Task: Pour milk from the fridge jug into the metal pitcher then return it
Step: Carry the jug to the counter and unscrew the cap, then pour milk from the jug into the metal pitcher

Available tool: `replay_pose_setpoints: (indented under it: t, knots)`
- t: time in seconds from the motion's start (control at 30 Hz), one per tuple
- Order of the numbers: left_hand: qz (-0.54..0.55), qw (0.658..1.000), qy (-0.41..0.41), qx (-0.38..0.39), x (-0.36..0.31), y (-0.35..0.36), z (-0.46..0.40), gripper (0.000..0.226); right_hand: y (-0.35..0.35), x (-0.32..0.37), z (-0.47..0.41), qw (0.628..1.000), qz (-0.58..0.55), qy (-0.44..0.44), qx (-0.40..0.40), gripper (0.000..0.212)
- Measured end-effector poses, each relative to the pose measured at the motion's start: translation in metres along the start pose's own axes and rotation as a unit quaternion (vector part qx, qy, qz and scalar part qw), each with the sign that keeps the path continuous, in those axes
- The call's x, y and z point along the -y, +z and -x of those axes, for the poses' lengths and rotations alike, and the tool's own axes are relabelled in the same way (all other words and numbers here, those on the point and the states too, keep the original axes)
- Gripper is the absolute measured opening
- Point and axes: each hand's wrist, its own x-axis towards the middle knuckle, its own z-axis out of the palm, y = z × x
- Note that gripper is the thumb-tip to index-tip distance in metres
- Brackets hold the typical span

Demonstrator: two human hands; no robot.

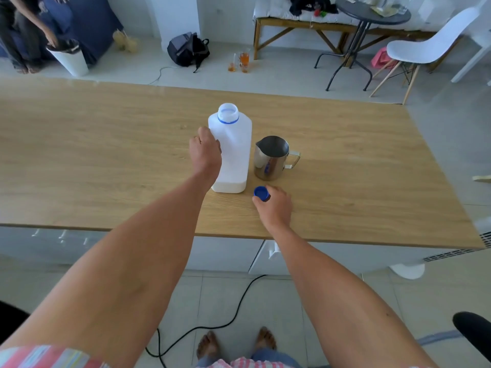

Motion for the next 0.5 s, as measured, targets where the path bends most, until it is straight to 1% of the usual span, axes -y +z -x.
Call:
replay_pose_setpoints:
  t: [0.07, 0.13, 0.23, 0.27, 0.33, 0.4, 0.5]
  knots:
    - [-0.001, 1.0, -0.004, -0.007, -0.001, 0.0, 0.0, 0.034, -0.005, 0.004, 0.0, 1.0, -0.01, 0.013, -0.015, 0.04]
    - [-0.002, 1.0, -0.008, -0.007, -0.001, -0.001, 0.002, 0.03, -0.015, 0.011, -0.003, 0.998, -0.057, 0.025, -0.031, 0.038]
    - [-0.012, 1.0, -0.01, -0.002, -0.002, -0.002, 0.003, 0.028, -0.037, 0.024, -0.018, 0.987, -0.139, 0.022, -0.081, 0.018]
    - [-0.014, 1.0, -0.011, 0.0, -0.002, -0.003, 0.003, 0.027, -0.046, 0.03, -0.024, 0.982, -0.154, 0.015, -0.104, 0.015]
    - [-0.016, 1.0, -0.011, 0.005, -0.002, -0.004, 0.002, 0.025, -0.062, 0.038, -0.04, 0.978, -0.16, 0.004, -0.132, 0.019]
    - [-0.019, 1.0, -0.009, 0.012, 0.0, -0.004, 0.001, 0.025, -0.074, 0.042, -0.062, 0.984, -0.143, 0.025, -0.107, 0.029]
    - [-0.015, 1.0, -0.011, 0.014, 0.001, -0.004, 0.0, 0.029, -0.084, 0.039, -0.096, 0.991, -0.11, 0.075, -0.001, 0.027]
